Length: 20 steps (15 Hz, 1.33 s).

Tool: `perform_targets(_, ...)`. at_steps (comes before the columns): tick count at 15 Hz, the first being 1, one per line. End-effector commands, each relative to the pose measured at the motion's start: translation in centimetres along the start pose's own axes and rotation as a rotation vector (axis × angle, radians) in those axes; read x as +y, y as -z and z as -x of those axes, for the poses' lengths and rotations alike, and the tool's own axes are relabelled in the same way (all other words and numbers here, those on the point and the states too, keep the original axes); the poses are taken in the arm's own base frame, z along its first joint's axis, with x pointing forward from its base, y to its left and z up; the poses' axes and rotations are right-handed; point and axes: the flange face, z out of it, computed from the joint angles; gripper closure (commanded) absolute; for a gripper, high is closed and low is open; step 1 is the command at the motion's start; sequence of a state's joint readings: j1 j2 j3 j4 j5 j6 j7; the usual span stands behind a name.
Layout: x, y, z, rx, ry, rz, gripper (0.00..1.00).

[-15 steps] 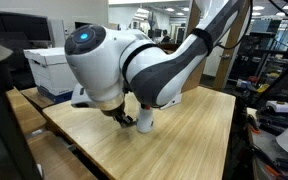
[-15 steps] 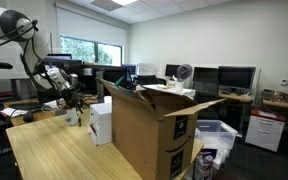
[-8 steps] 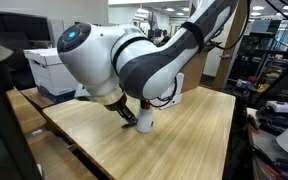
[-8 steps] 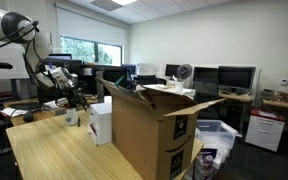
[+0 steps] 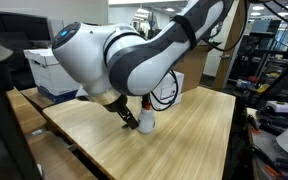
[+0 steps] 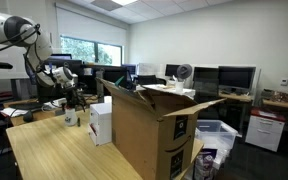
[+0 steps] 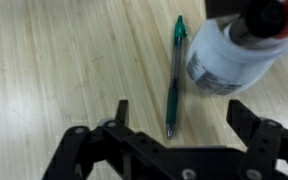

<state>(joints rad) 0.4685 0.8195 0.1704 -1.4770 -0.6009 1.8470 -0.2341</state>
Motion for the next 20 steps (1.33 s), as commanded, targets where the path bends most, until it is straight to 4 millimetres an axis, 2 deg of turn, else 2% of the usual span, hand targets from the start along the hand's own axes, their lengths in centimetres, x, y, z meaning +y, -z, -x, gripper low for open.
perform_targets(1,0.4,-0.1,-0.4,0.040,-0.057,-0.071,0.00)
perform_targets(17,3.2,-3.2,-1.7,0.030,-0.130,-0.139,0.01)
perform_targets(18,3.3,-3.4,-1.8,0.026,-0.132,-0.137,0.08)
perform_targets(19,3.3,-3.3,-1.9,0.024,-0.135,-0.139,0.10)
perform_targets(20,3.2,-3.2,-2.0,0.024,-0.131,-0.141,0.25)
